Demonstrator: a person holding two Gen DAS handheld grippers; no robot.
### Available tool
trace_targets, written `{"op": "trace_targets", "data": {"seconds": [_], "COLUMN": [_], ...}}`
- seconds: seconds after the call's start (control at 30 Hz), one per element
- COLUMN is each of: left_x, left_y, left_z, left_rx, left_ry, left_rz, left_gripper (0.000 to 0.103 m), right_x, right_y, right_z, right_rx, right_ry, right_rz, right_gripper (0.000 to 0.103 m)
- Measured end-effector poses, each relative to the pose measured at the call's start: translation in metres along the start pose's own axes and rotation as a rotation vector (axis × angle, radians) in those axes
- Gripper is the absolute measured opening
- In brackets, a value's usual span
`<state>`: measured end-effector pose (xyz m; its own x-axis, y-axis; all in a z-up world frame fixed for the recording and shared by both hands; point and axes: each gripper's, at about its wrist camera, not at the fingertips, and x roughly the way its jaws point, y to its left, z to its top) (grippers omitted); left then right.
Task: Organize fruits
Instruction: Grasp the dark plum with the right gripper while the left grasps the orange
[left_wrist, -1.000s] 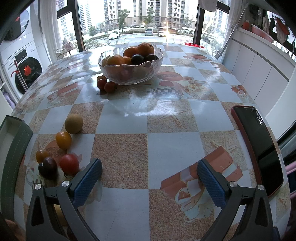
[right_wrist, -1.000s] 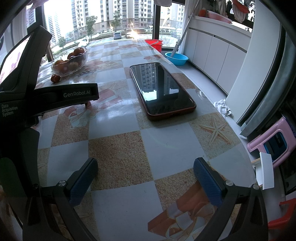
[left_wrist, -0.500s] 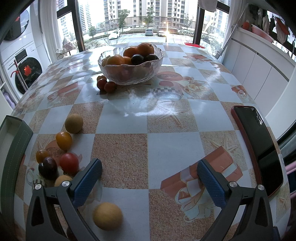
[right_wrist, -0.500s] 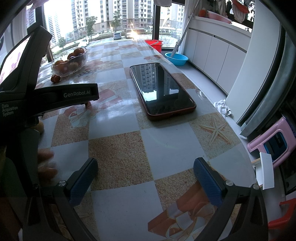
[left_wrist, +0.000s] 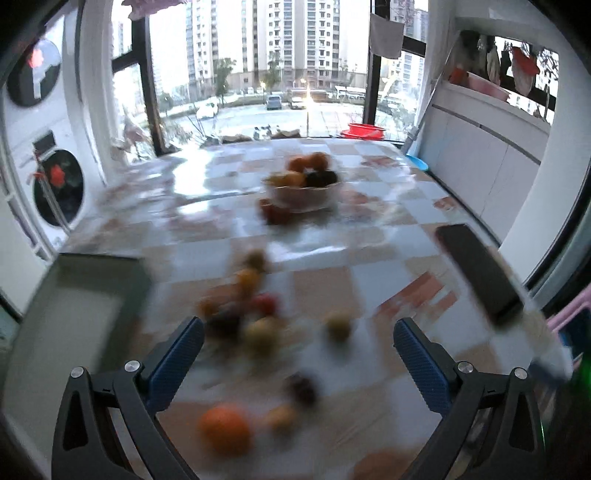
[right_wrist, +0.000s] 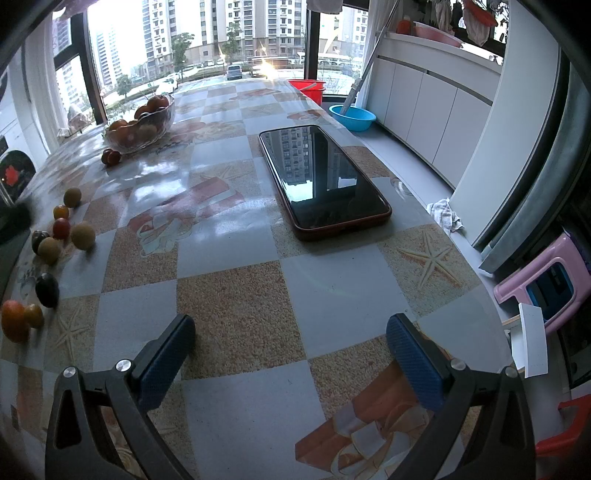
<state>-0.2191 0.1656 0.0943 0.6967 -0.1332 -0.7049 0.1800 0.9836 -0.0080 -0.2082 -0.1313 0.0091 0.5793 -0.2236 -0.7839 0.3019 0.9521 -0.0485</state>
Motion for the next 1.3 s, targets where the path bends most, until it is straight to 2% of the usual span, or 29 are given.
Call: {"op": "trace_targets", "data": {"seconds": [0.13,0.27,0.37,0.4,0.53,0.67,0.77,0.83,0.9,0.97,1.03,1.1,1.13,1.17,1.23,1.27,1.3], "left_x": [-0.026,-0.019,-0.007,-0.009,-0.01,-0.009,-0.001,0.009,0.009,0.008,0.006,0.01,0.012,0.015,0.022,0.026,0.028], "left_y": [0.042,0.054,0.057,0.063,0.058,0.052,0.052,0.051,0.052,0.051,0.051,0.048,0.045,0.043,0.038,0.036,0.035], "left_z": [-0.044,-0.074,-0.082,-0.085,-0.086,-0.077,-0.072,-0.065,-0.063,-0.058,-0.051,-0.044,-0.041,-0.038,-0.034,-0.032,-0.032], "left_rx": [0.011,0.007,-0.001,-0.045,-0.037,-0.031,-0.035,-0.032,-0.032,-0.03,-0.03,-0.024,-0.017,-0.007,0.007,0.008,0.01], "left_ry": [0.056,0.13,0.181,0.171,0.164,0.208,0.209,0.207,0.201,0.175,0.154,0.146,0.143,0.14,0.143,0.142,0.142], "left_rz": [0.016,0.041,0.041,0.015,0.02,0.018,0.034,0.036,0.039,0.043,0.042,0.035,0.031,0.028,0.021,0.021,0.02], "left_gripper": [0.103,0.103,0.103,0.103,0.103,0.103,0.103,0.103,0.103,0.103,0.103,0.103,0.101,0.095,0.095,0.095,0.095], "right_x": [0.0,0.0,-0.008,-0.014,-0.024,-0.014,-0.009,-0.005,-0.003,-0.001,0.001,-0.003,-0.003,-0.002,0.001,0.003,0.003], "right_y": [0.0,0.004,0.021,0.029,0.069,0.102,0.119,0.13,0.14,0.144,0.145,0.143,0.139,0.136,0.13,0.13,0.13], "right_z": [0.0,0.003,0.006,0.008,0.02,0.034,0.042,0.045,0.043,0.042,0.045,0.044,0.045,0.046,0.044,0.044,0.043], "right_rx": [-0.001,-0.02,-0.066,-0.089,-0.188,-0.232,-0.232,-0.236,-0.237,-0.219,-0.213,-0.202,-0.193,-0.185,-0.172,-0.176,-0.182], "right_ry": [0.001,0.037,0.054,0.039,0.02,0.05,0.057,0.07,0.09,0.105,0.108,0.107,0.111,0.116,0.13,0.131,0.129], "right_rz": [0.0,0.01,0.103,0.141,0.28,0.363,0.416,0.439,0.461,0.5,0.52,0.543,0.549,0.56,0.594,0.594,0.593], "right_gripper": [0.103,0.103,0.103,0.103,0.103,0.103,0.102,0.096,0.078,0.073,0.059,0.038,0.037,0.037,0.037,0.039,0.047]}}
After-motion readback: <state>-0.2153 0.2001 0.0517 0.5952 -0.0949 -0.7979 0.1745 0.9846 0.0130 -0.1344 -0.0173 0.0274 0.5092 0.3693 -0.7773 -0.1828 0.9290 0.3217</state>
